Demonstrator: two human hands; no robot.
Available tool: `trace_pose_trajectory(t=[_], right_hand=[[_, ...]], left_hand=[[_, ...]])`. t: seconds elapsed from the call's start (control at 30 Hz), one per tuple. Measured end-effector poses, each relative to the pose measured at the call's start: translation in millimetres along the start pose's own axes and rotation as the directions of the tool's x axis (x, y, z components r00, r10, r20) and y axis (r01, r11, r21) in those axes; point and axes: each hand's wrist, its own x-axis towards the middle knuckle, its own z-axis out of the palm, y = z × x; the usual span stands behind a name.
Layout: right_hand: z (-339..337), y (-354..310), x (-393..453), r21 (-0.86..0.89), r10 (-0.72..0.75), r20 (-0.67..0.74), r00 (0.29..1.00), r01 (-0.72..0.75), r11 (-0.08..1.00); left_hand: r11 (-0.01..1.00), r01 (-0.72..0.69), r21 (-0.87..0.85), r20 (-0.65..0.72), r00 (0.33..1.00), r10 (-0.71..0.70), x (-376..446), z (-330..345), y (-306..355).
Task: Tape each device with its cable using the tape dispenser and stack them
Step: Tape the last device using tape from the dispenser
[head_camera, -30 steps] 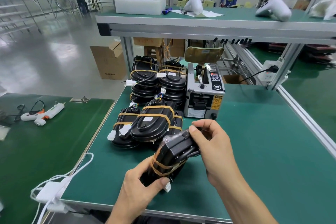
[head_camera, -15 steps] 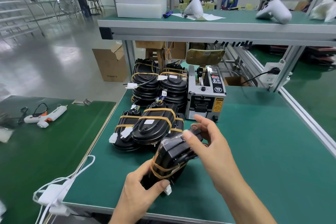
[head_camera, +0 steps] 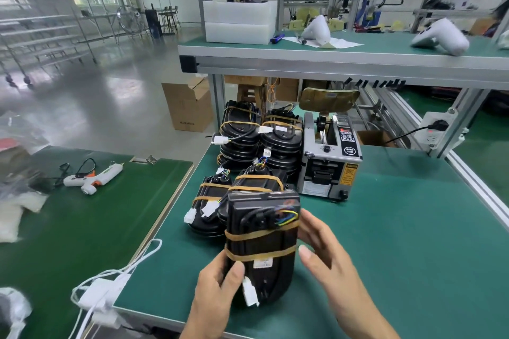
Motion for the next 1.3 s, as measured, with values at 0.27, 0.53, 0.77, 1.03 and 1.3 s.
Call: trace_pose_trajectory(t=[0.27,0.53,0.77,1.03,1.3], right_hand=[[16.7,-32.0,16.9,-0.011,-0.144,0.057,0.988,0.145,0.989],[24.6,-56.0,39.2,0.056,-0.114,0.257,0.960,0.103,0.993],[55.5,-48.8,64.0,-0.074,0.020,0.245,0.969,-0.002,0.997],[39.8,13.7,15.4,0.078,0.162,0.132,0.978,-0.173,0.982],[38.0,43.9,7.9,-0.114,0.183,0.080,0.980,-0.174,0.978]], left_hand=[[0.971,0.118,-0.207,-0.065,0.989,-0.134,15.6,-18.1,54.2],[0.846,0.251,-0.471,-0.009,0.957,-0.289,-26.8,-21.5,52.2],[0.740,0.286,-0.609,-0.164,0.867,-0.470,-57.7,-14.2,57.9],[0.689,0.432,-0.582,-0.142,0.780,-0.610,-63.8,-20.1,43.9],[0.702,0.616,-0.358,-0.164,0.698,-0.697,-54.5,-4.5,30.2]])
